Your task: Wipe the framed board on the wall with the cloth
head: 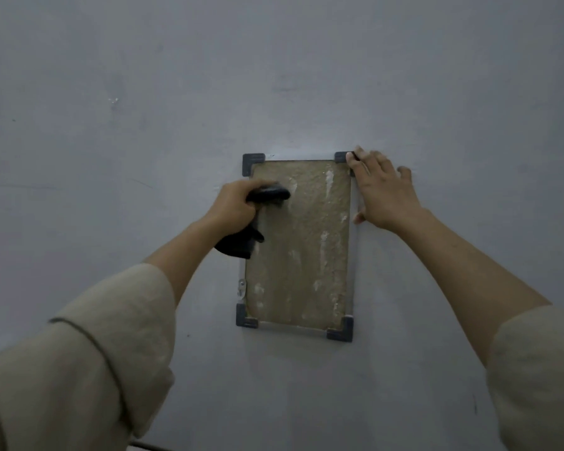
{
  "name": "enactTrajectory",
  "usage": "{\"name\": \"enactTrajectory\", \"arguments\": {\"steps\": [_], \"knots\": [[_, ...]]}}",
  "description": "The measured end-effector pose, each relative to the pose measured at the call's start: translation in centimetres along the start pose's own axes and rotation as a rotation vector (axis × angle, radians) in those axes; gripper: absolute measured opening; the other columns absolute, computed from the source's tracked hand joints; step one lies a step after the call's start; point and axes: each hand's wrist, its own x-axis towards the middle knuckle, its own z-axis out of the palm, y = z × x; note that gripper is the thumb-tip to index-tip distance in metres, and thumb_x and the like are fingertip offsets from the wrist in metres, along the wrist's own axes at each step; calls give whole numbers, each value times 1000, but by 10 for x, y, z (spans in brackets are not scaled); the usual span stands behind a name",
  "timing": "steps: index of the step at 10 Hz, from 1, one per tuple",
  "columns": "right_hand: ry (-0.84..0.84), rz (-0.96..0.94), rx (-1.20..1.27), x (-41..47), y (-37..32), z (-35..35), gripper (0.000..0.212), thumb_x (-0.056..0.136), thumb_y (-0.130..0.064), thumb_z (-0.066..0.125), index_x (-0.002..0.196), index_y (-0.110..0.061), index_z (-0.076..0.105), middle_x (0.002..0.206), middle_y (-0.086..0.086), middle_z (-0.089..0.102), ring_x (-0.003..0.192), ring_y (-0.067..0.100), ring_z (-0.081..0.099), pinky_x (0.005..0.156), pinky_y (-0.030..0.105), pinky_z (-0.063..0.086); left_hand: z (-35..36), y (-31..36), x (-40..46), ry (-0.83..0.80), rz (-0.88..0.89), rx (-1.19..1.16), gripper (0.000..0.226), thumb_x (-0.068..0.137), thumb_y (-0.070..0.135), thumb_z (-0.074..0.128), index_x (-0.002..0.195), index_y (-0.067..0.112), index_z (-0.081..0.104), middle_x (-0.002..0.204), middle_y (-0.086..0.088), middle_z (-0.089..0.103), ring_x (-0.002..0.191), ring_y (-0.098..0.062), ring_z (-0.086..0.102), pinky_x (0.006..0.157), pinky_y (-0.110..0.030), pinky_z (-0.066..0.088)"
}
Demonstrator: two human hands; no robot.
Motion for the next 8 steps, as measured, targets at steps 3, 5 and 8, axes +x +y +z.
{"name": "enactTrajectory", "arguments": {"steps": [3, 5, 8], "knots": [[-3, 4, 19, 1, 1, 1, 109, 74, -31, 77, 152, -17, 2, 159, -1, -3, 146, 23, 1, 112, 52, 20, 14, 7, 0, 13, 12, -25, 53, 88, -6, 46, 134, 18, 49, 136, -10, 52, 125, -28, 45, 101, -25, 33], [-6, 1, 24, 0, 0, 2, 108, 75, -31, 76, 152, -17, 2, 159, -2, -3, 146, 22, 0, 112, 51, 20, -4, 0, 12, 213, -140, -104, 56, 85, -11, 41, 133, 17, 50, 140, -7, 48, 130, -23, 41, 98, -13, 27], [-16, 7, 20, 1, 0, 1, 110, 74, -31, 77, 152, -17, 1, 159, -2, -4, 146, 23, 0, 112, 51, 20, -13, -4, 19, 192, -107, -93, 54, 85, -8, 45, 130, 21, 54, 133, -7, 55, 124, -24, 48, 98, -21, 35]]}}
